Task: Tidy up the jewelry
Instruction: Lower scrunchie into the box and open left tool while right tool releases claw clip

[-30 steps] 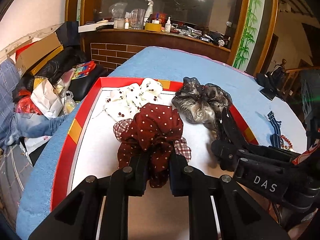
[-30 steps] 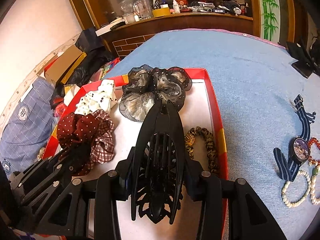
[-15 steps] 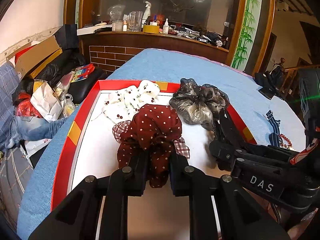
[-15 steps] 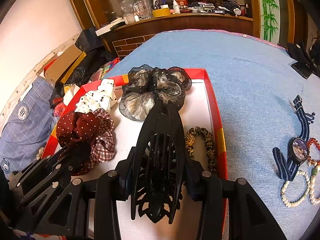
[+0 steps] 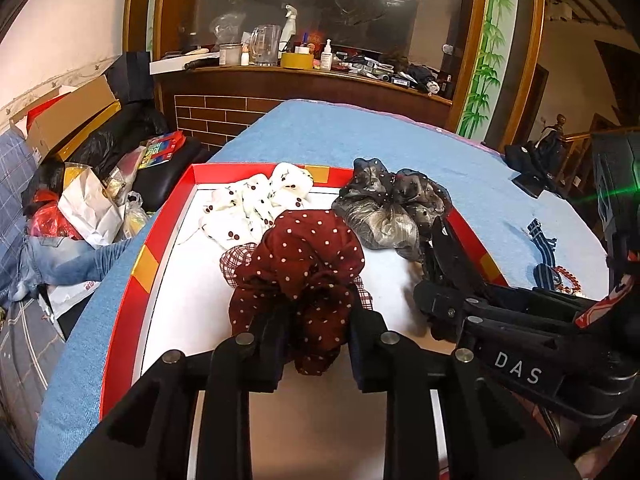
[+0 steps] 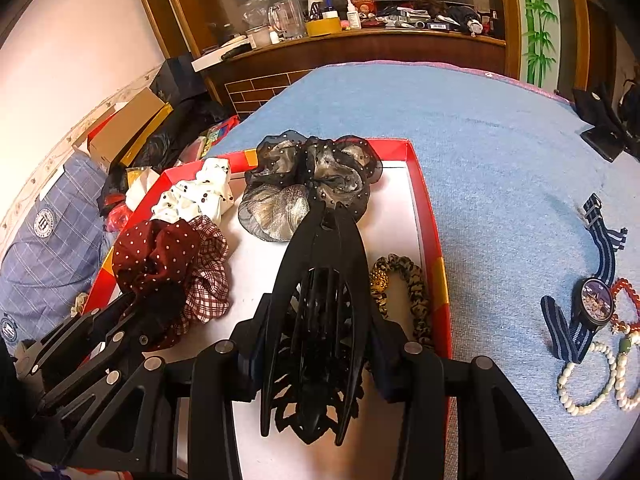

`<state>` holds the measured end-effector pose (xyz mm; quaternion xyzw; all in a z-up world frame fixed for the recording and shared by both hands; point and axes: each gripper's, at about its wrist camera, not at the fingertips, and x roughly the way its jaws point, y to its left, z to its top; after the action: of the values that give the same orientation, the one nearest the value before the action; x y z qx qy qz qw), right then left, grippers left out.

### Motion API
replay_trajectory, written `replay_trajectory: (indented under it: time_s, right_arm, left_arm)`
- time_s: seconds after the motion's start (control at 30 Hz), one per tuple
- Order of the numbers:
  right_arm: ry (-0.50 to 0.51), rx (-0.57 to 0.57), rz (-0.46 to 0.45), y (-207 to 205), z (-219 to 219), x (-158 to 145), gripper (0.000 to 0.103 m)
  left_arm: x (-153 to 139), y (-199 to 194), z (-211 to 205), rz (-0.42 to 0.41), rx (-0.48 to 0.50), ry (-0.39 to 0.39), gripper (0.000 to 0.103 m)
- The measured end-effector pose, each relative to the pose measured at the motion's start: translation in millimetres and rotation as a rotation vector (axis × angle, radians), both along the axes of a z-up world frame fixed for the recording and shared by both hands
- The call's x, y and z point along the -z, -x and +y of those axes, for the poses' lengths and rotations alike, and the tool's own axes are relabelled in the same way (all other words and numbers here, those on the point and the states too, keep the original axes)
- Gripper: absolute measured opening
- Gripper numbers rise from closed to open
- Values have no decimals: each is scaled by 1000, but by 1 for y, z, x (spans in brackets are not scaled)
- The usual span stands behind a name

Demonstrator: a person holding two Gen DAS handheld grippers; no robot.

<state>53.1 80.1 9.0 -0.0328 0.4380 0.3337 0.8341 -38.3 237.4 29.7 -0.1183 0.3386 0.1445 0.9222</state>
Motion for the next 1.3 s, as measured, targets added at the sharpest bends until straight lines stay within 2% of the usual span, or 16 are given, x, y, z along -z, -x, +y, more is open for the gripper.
replay_trajectory:
  time_s: [0.27,0.87,1.3]
  right_arm:
    - [-6,-4,-5,1,-1,-2,47]
    - [-84,17,-10,3,-17,-17,50]
    - [-148,52,-12,7,-40,-30,52]
  left_arm:
    - [0,0,0,-1,0,1,26]
    - [-6,1,-4,-14,-1,-8,42]
    - [-13,9,-8,-65,20,-43,49]
